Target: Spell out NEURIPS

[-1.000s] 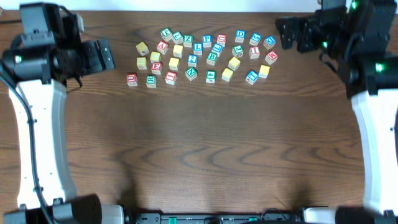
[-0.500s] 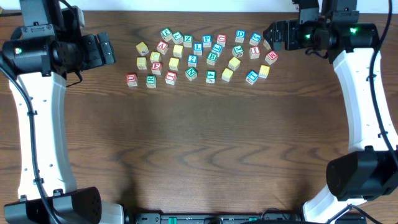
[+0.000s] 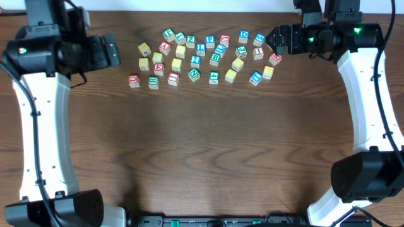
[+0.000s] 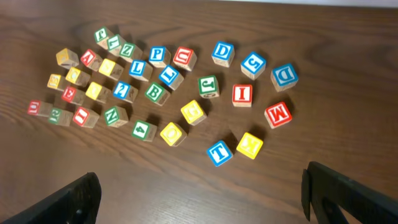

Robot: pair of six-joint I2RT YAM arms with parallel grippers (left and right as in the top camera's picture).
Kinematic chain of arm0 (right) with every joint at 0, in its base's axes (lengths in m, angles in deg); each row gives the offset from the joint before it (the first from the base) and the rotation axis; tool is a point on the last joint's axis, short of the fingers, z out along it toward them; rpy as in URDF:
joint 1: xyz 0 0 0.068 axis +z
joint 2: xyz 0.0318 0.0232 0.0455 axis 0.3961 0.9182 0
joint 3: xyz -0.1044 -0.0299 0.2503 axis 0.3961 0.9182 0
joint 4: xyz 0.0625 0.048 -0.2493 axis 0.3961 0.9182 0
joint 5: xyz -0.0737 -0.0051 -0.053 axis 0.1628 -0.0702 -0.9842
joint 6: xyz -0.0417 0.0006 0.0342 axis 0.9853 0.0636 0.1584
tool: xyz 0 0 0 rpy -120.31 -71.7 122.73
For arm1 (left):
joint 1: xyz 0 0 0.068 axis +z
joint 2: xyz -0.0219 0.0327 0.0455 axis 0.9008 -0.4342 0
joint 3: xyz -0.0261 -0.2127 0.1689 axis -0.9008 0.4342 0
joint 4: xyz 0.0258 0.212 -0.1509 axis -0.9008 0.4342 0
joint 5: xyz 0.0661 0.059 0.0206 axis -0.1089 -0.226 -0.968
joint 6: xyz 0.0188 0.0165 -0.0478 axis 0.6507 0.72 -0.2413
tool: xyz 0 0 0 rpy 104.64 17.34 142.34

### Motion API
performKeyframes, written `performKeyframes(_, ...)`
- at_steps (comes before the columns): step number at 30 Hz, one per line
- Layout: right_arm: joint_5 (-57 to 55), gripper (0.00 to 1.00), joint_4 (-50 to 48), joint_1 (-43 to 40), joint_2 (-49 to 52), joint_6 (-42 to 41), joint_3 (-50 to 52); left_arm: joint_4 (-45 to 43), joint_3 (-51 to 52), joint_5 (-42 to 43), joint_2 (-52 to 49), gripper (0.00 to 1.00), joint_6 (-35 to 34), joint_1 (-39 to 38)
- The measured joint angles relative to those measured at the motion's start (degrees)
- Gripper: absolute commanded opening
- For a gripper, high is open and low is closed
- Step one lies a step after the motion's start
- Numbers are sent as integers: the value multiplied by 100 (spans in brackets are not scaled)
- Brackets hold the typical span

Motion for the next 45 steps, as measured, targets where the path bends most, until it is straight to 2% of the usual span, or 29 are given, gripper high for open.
performKeyframes(16,2,99,35,0,0,0,0,-72,-2,-48,-1088,98,-289,-793)
performKeyframes(28,11,99,35,0,0,0,0,-227,-2,-48,-1311,98,-306,-831)
performKeyframes(45,17,99,35,0,0,0,0,-955,-2,-48,-1353,98,-308,-831)
